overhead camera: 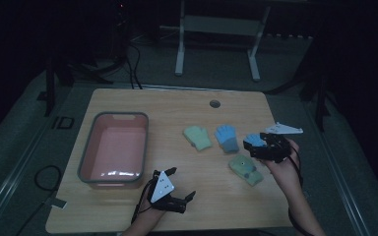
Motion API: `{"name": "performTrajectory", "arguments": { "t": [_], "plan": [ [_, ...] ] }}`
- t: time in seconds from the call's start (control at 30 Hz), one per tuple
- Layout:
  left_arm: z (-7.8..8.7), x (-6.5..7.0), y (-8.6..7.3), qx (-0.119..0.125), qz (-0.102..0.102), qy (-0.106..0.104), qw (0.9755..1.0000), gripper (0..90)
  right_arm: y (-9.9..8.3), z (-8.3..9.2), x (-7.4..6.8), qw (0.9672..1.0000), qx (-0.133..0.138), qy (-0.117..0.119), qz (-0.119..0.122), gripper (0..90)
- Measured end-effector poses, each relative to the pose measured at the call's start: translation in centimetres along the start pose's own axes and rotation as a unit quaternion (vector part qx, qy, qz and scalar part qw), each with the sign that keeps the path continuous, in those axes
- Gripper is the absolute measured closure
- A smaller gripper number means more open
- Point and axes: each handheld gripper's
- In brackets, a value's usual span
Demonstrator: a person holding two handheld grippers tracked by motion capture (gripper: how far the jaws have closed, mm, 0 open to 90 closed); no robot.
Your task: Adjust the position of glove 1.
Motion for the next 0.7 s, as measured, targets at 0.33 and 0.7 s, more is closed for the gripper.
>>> {"name": "performTrajectory", "arguments": {
  "t": [0.33,0.7],
  "plan": [
    [0.0,0.0,0.0,-0.001,-0.001,-0.001,1.0,1.1,1.0,-2.3,-1.7,0.9995,-0.007,0.023,0.02,23.8],
    [0.0,0.0,0.0,-0.001,-0.001,-0.003,1.0,1.1,1.8,-5.1,-3.7,0.9979,-0.007,0.055,0.033,24.7]
  ]
}}
Point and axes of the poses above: each handheld gripper's, and its own axes: z roughly backward along the jaws, y roughly out of its top, x roughly to its right, and after that the axes turned 15 degrees about x, right-handed
